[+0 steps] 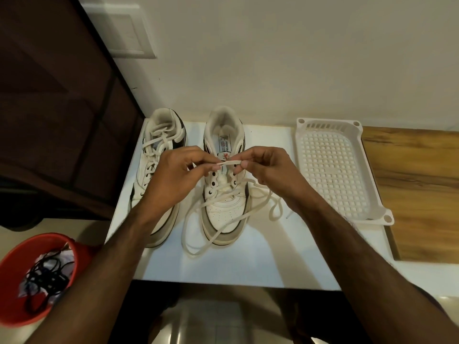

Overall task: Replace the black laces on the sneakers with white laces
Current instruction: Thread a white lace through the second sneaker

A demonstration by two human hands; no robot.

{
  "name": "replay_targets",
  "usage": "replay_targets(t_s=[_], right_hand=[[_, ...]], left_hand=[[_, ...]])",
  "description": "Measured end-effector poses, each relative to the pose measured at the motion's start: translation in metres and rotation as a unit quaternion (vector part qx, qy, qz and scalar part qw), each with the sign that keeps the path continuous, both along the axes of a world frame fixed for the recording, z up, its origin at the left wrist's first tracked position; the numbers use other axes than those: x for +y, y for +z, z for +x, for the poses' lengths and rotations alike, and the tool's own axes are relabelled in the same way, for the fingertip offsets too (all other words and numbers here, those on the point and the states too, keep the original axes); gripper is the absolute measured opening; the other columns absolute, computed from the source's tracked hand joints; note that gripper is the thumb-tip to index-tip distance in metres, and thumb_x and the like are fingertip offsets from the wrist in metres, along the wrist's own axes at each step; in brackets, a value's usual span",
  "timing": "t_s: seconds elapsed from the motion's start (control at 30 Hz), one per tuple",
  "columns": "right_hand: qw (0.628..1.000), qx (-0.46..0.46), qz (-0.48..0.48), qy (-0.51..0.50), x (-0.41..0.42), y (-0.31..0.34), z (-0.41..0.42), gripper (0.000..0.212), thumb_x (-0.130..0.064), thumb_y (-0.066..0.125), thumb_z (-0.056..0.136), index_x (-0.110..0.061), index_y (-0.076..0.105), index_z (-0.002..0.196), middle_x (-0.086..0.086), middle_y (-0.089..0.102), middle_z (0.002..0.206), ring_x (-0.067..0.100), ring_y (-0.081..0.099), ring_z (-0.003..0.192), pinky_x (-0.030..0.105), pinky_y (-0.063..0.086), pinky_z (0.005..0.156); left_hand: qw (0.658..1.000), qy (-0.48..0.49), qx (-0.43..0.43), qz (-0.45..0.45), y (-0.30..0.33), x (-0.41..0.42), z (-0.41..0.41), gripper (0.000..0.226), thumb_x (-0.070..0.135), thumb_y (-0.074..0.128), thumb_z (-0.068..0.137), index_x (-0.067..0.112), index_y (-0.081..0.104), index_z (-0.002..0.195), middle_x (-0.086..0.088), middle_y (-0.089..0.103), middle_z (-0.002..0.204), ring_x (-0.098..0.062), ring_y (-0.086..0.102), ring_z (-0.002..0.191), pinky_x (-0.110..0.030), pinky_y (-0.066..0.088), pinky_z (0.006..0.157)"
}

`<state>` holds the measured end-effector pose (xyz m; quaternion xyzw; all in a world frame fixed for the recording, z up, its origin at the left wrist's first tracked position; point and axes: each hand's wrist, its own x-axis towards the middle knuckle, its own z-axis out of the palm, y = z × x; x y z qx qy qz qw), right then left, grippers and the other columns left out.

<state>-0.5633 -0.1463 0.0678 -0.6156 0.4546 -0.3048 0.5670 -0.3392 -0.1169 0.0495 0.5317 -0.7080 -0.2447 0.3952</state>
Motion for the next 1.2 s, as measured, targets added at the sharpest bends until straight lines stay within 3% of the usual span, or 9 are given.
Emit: replay_targets(t_s=[0.13,0.23,0.47,0.57,0.67,0.8,0.9,1.1,1.2], right_hand=[[0.999,0.005,-0.002,-0.031,-0.002,-0.003,0.001,0.011,-0.010,0.070,0.095,-0.003,0.076,0.100,0.011,0.075,0.081,-0.004,0.060,0.059,0.006,0.040,0.056],[0.999,0.013,-0.004,-0.044,-0.003,-0.006,0.003,0.013,-0.017,0.076,0.090,-0.004,0.075,0.091,0.007,0.074,0.075,-0.002,0.058,0.054,0.007,0.039,0.053],[1.000,0.001,-0.003,-0.002,-0.004,-0.011,0.004,0.009,-0.008,0.065,0.098,-0.003,0.073,0.100,0.011,0.070,0.075,0.002,0.054,0.055,0.013,0.041,0.055],[0.999,0.036,-0.018,0.011,-0.004,-0.013,0.004,0.018,-0.007,0.059,0.101,-0.007,0.076,0.108,0.008,0.068,0.077,0.000,0.059,0.060,0.012,0.044,0.061],[0.997,0.074,-0.028,0.008,-0.005,-0.017,0.003,0.009,-0.020,0.070,0.095,-0.017,0.078,0.097,0.000,0.075,0.088,0.006,0.069,0.086,0.035,0.054,0.085],[0.992,0.115,-0.056,-0.005,-0.003,-0.017,0.004,0.014,-0.026,0.082,0.085,-0.016,0.072,0.084,-0.007,0.075,0.084,-0.001,0.066,0.079,0.022,0.050,0.077],[0.990,0.129,-0.056,0.012,-0.002,-0.019,0.007,0.005,-0.013,0.075,0.090,-0.014,0.071,0.092,-0.004,0.075,0.079,0.001,0.069,0.075,0.015,0.049,0.074],[0.981,0.172,-0.089,0.014,0.002,-0.021,0.015,0.013,-0.006,0.074,0.089,-0.015,0.080,0.096,-0.015,0.071,0.072,-0.004,0.066,0.067,0.006,0.045,0.069],[0.975,0.189,-0.119,-0.011,0.007,-0.025,0.024,0.009,-0.009,0.076,0.088,-0.016,0.079,0.092,-0.013,0.070,0.083,-0.004,0.065,0.078,0.008,0.045,0.075]], left_hand=[[0.997,-0.010,0.042,0.064,0.001,0.001,0.000,0.016,0.017,0.069,0.096,0.018,0.078,0.109,0.003,0.075,0.083,-0.018,0.072,0.077,-0.044,0.058,0.074],[0.995,-0.026,0.055,0.081,0.003,0.001,-0.005,0.015,0.023,0.069,0.096,0.026,0.076,0.110,0.004,0.075,0.085,-0.020,0.073,0.081,-0.047,0.058,0.077],[0.997,0.019,0.049,0.053,0.000,-0.003,-0.008,0.014,0.014,0.079,0.087,0.026,0.077,0.094,0.012,0.073,0.084,-0.011,0.069,0.081,-0.023,0.051,0.070],[0.999,0.019,0.005,0.051,-0.001,-0.003,-0.003,0.010,0.018,0.076,0.091,0.020,0.072,0.100,0.009,0.070,0.083,-0.006,0.065,0.080,-0.010,0.042,0.067],[0.994,-0.011,-0.070,0.077,-0.005,-0.001,-0.001,0.023,0.030,0.069,0.096,0.029,0.059,0.116,0.008,0.065,0.082,-0.012,0.065,0.077,-0.032,0.052,0.070],[0.988,-0.019,-0.119,0.092,-0.007,0.001,-0.008,0.041,0.031,0.074,0.092,0.033,0.049,0.124,0.005,0.061,0.080,-0.012,0.063,0.070,-0.048,0.055,0.067],[0.990,-0.022,-0.097,0.102,-0.006,-0.002,-0.006,0.040,0.021,0.072,0.091,0.031,0.053,0.124,0.005,0.062,0.078,-0.012,0.063,0.068,-0.046,0.055,0.070],[0.986,-0.023,-0.058,0.156,0.000,-0.002,0.000,0.026,0.007,0.066,0.093,0.027,0.061,0.110,-0.001,0.063,0.083,-0.017,0.068,0.069,-0.033,0.054,0.068],[0.981,-0.020,-0.026,0.189,0.003,-0.002,0.003,0.026,0.006,0.067,0.093,0.027,0.059,0.106,-0.001,0.065,0.083,-0.023,0.071,0.070,-0.037,0.053,0.070]])
